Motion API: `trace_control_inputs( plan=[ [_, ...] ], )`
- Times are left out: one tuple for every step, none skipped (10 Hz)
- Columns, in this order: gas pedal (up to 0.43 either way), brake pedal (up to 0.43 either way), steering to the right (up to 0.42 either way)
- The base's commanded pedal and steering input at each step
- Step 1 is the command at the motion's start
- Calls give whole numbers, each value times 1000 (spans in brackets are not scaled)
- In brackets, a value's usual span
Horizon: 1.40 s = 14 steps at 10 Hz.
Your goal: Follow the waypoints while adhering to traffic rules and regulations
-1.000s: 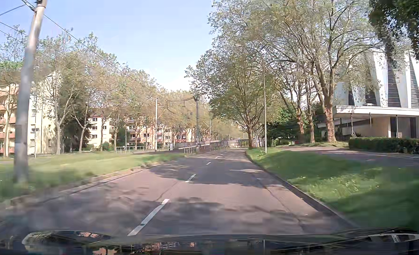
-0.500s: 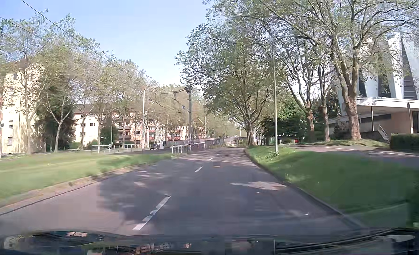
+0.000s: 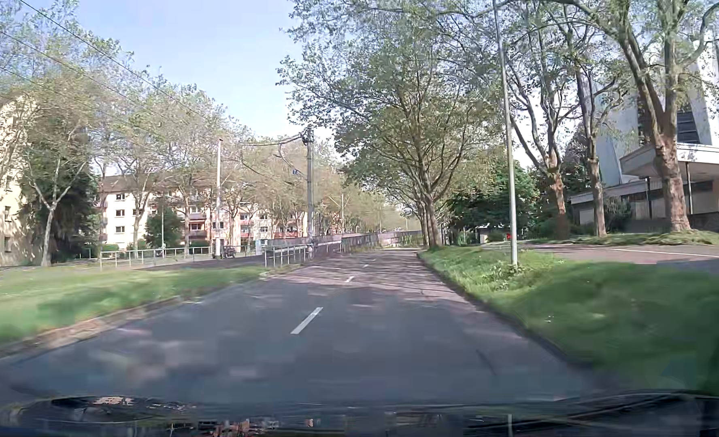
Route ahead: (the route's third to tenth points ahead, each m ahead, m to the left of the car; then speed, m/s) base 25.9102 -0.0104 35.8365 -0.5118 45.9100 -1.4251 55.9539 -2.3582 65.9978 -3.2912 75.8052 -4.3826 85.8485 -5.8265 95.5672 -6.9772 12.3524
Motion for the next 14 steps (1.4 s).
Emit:
trace_control_inputs(
  plan=[
    [157, 0, 11],
    [157, 0, 14],
    [157, 0, 14],
    [157, 0, 14],
    [157, 0, 12],
    [157, 0, 11],
    [157, 0, 9],
    [157, 0, 8],
    [157, 0, 8],
    [157, 0, 8],
    [157, 0, 8],
    [157, 0, 8],
    [157, 0, 8],
    [157, 0, 8]
  ],
)
